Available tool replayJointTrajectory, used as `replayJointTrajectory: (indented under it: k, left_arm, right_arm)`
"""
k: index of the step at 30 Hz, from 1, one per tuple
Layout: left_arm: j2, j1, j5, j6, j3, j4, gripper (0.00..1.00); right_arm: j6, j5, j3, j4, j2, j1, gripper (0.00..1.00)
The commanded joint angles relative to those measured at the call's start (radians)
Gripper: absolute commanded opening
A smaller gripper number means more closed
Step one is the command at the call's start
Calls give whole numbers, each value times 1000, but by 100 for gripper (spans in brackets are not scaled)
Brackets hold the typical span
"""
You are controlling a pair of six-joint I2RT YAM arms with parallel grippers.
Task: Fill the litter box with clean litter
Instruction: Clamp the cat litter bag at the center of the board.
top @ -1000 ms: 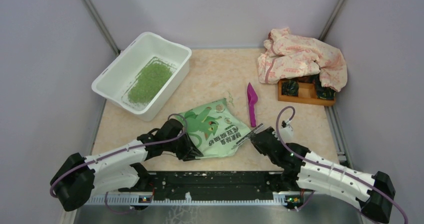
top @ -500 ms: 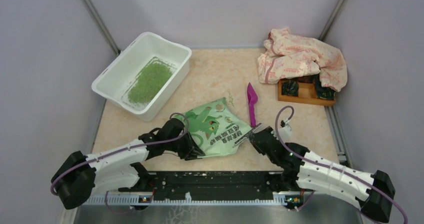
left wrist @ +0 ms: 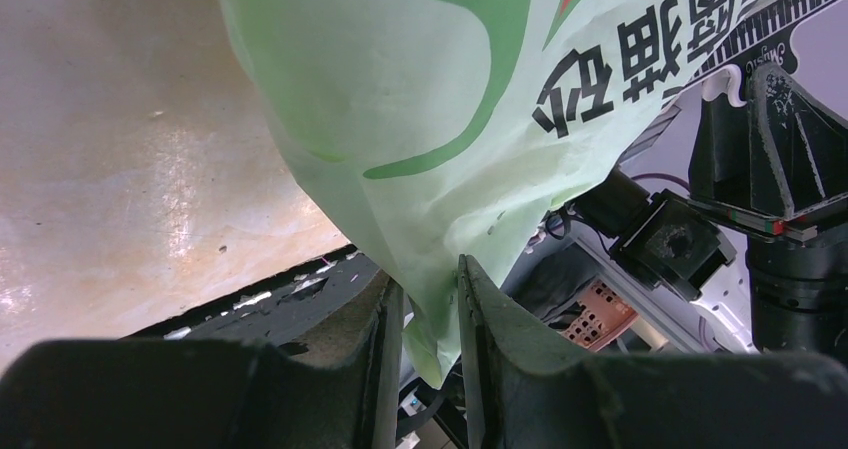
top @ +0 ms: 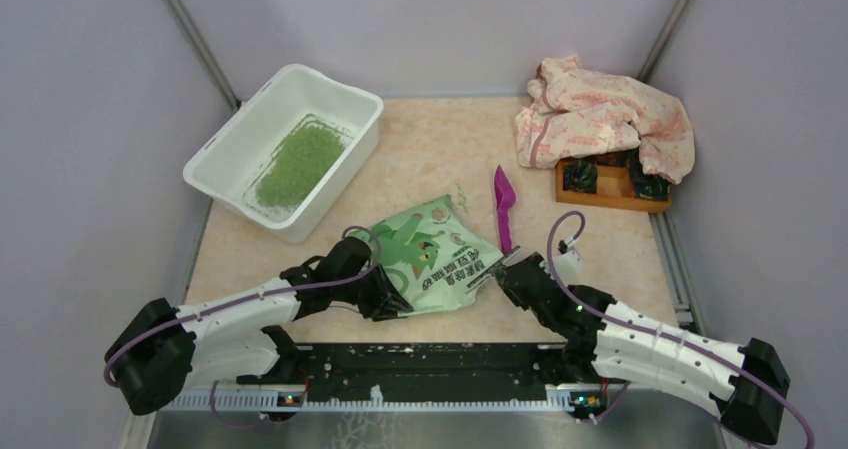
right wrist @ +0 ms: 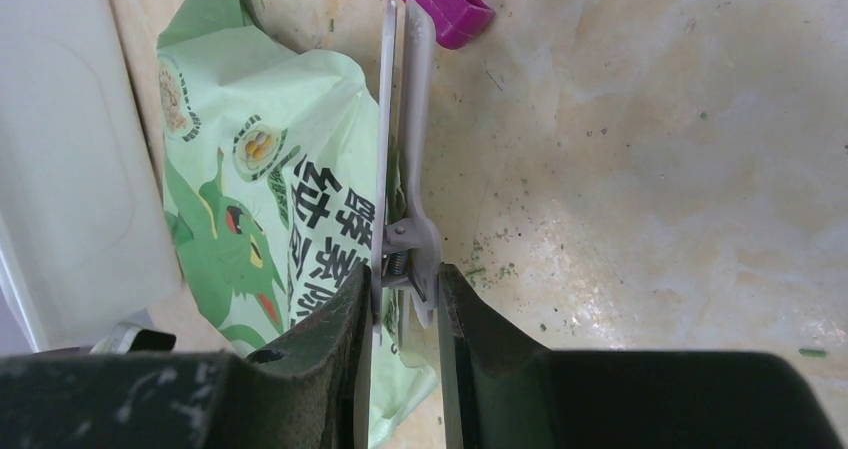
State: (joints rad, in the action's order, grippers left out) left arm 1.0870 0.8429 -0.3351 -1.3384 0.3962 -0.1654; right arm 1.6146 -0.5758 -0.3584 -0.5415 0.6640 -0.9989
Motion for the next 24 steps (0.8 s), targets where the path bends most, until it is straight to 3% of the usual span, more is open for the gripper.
replayJointTrajectory:
  k: [1,24]
  left_arm:
    - [5,12,-13,-13,28,70,31]
    - [-4,13,-11,-27,24,98,31]
  right_arm:
    - [-23,14,-7,96,5,-11,0]
    - [-44,40,-29,30,-9,-11,2]
